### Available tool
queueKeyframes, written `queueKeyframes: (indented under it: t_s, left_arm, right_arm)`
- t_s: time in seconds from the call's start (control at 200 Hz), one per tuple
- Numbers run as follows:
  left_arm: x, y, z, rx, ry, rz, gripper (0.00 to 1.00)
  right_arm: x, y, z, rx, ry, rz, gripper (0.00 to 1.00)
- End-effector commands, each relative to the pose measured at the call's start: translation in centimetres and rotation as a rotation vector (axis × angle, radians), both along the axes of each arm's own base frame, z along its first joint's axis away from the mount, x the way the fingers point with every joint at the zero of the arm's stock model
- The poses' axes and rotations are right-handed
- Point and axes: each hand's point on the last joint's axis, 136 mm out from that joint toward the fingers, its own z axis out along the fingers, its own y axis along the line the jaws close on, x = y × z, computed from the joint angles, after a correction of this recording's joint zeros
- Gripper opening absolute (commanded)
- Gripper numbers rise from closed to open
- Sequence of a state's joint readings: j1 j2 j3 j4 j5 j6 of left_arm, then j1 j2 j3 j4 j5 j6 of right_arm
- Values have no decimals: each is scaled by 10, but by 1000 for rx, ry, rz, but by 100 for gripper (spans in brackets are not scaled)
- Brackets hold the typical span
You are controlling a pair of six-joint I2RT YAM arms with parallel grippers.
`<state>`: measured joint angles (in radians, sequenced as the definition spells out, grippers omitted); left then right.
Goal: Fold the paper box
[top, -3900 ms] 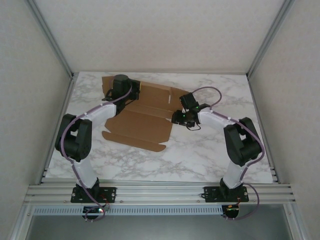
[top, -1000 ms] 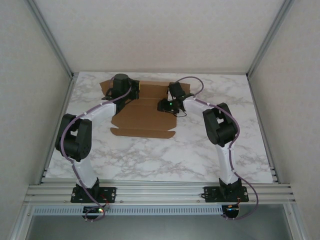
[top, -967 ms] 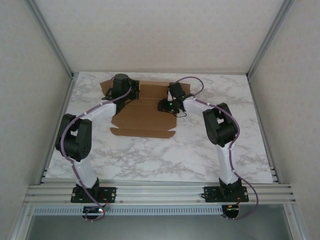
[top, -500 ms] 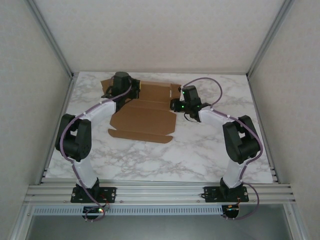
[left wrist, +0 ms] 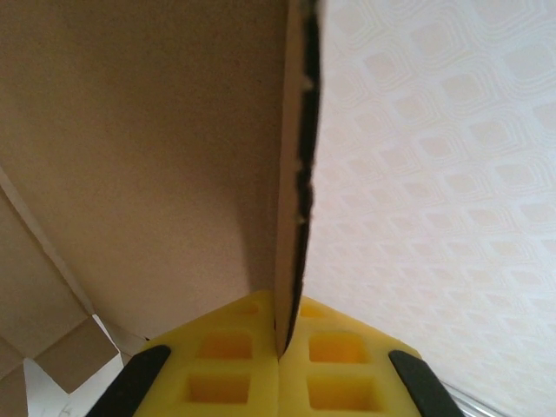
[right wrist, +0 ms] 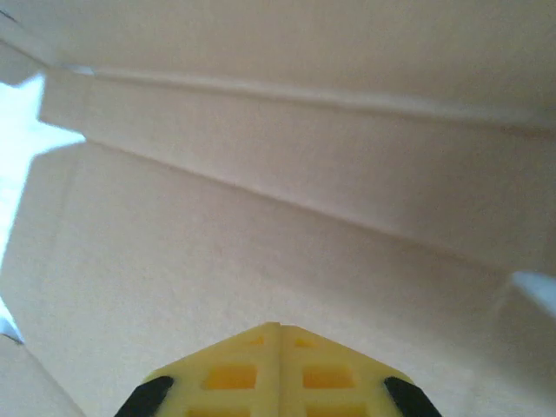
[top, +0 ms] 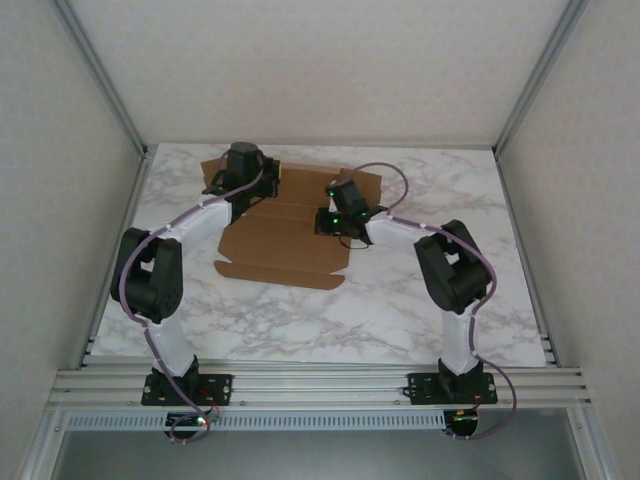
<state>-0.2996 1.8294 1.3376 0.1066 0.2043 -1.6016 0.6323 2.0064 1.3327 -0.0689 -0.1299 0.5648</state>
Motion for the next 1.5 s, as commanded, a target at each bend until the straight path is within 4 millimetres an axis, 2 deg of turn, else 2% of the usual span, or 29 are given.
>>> queueKeyframes:
  t_s: [0.0,0.125,0.3,0.511,0.726,0.971,1.212,1.292,1.402,1.492]
  left_arm:
    - [-2,2,8,8,0,14,0]
    - [-5,4,5,17,8,13,0]
    - [-13,1,-5,34,45,-1,0]
    - [-32,-1,-25,49,116,-19,0]
    - [-64,5,-51,78,240,-20,0]
    - [-91,2,-55,84,267,-28,0]
    - [-111,4,-77,97,317,-34,0]
    - [-115,4,-77,103,313,-39,0]
    - [-116,7,-78,114,311,-31,0]
    - [-113,8,-76,115,308,-26,0]
  right_arm:
    - [-9,-12,-33,-126,92,-67,0]
    - [-17,-21,-60,-209,156,-91,0]
    - [-26,-38,-80,-345,194,-132,0]
    - [-24,-43,-82,-377,186,-143,0]
    - [-22,-42,-84,-374,188,-148,0]
    - [-27,-41,-87,-342,186,-144,0]
    - [-31,-31,-76,-229,130,-115,0]
    - [-31,-31,-68,-203,96,-110,0]
    - [-28,-26,-50,-157,35,-87,0]
    - [-27,-23,-32,-128,-12,-59,5]
